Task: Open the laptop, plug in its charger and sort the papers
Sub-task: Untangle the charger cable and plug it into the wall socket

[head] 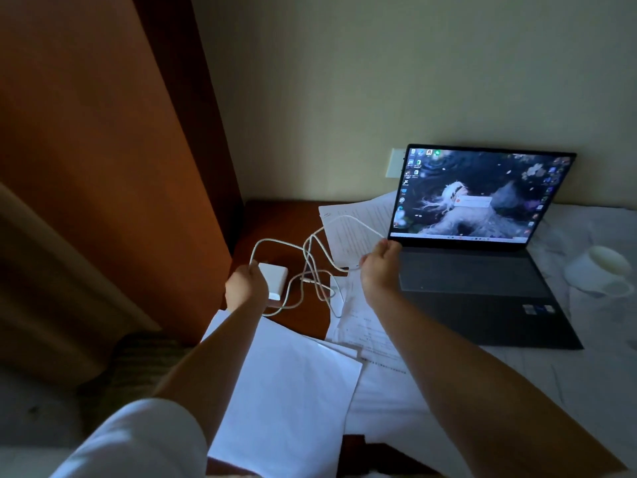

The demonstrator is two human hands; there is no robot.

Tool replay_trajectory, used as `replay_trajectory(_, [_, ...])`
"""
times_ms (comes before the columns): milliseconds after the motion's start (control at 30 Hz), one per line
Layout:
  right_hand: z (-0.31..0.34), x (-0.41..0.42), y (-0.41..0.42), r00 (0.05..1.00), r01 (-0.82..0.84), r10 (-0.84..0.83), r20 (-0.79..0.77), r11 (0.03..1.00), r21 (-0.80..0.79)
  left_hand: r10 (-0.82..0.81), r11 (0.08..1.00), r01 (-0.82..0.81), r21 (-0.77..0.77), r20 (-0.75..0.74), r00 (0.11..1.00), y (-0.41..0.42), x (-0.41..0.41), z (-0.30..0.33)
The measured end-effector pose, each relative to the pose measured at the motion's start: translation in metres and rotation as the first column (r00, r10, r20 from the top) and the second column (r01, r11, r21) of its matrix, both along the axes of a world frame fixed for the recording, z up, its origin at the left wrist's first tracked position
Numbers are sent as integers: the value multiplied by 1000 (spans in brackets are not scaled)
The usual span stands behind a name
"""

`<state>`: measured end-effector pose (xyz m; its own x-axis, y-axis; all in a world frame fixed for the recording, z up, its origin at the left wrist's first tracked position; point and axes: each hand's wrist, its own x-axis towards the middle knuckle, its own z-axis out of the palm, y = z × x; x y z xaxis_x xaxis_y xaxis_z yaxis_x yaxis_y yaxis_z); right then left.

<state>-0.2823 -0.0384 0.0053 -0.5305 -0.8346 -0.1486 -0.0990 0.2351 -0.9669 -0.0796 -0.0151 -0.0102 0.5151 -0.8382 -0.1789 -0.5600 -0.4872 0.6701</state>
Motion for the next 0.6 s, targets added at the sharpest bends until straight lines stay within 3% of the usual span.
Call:
replay_trajectory(100, [21,1,6,995,95,-90,44,984,-148,106,974,-95,-204,42,993,21,-13,18])
replay_trajectory(200, [31,-2,15,975,219,-219,21,956,-194,241,942,-245,-230,-46,969,43,-23,27])
replay_trajectory(233, [26,-7,17,960,281,-279,33,950,-132,282,937,-295,-185,-90,955,49,-22,25])
replay_trajectory(300, [11,-15,21,946,314,-312,89,950,-5,268,962,-270,-43,-43,962,61,-15,15])
replay_trajectory(333, [5,-18,24,972,212,-218,85,974,79,191,980,-191,53,19,981,68,-11,8])
replay_trajectory(367, [2,-21,31,999,10,-18,35,976,216,83,983,-95,154,83,993,75,-8,1])
replay_trajectory(400, [0,-22,39,967,-235,256,-1,890,390,-39,969,0,249,154,987,83,-7,-4])
replay_trajectory(433, [4,-21,50,866,-422,500,15,715,558,-127,946,58,320,199,972,89,-9,-8])
replay_trajectory(467, [8,-21,60,760,-518,644,90,517,682,-163,930,77,358,217,962,93,-12,-11])
replay_trajectory(500, [8,-20,67,688,-554,705,173,355,753,-165,930,71,360,235,958,97,-15,-11])
replay_trajectory(533, [7,-20,72,652,-558,724,225,257,789,-151,952,64,299,276,949,100,-19,-10])
replay_trajectory(600, [0,-21,79,596,-538,765,242,156,829,-153,988,141,61,341,927,104,-23,-11])
